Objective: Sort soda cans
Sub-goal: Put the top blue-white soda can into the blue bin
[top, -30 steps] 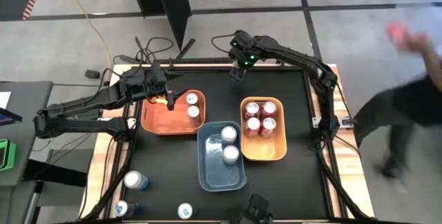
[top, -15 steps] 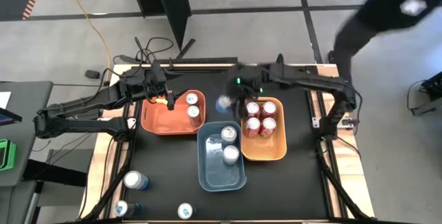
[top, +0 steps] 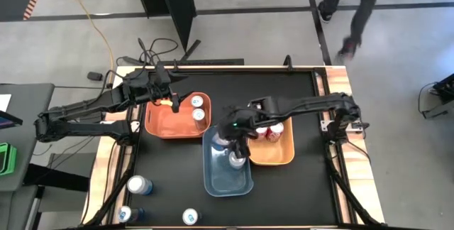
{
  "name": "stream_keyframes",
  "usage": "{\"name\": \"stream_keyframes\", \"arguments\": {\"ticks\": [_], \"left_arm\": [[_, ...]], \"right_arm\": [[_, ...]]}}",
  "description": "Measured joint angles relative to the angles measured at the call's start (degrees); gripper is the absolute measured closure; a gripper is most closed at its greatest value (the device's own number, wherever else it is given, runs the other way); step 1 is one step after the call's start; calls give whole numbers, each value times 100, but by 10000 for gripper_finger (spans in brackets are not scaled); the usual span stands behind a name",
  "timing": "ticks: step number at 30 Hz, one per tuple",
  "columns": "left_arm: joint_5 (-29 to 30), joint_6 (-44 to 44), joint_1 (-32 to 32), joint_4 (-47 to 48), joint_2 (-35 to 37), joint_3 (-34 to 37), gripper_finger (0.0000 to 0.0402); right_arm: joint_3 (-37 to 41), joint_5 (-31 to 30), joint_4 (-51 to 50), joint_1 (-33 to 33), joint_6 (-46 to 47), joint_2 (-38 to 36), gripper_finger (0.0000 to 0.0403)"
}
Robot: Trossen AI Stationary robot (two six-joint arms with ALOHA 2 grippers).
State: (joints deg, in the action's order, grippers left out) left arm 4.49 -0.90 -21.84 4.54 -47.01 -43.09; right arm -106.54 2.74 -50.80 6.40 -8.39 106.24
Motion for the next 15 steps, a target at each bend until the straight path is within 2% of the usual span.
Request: {"name": "stream_keyframes", "arguments": {"ticks": [15], "left_arm": [[0,-491,2,214,-1,111,82]], "right_arm": [[4,-20,398,-167,148,1191,106]]}}
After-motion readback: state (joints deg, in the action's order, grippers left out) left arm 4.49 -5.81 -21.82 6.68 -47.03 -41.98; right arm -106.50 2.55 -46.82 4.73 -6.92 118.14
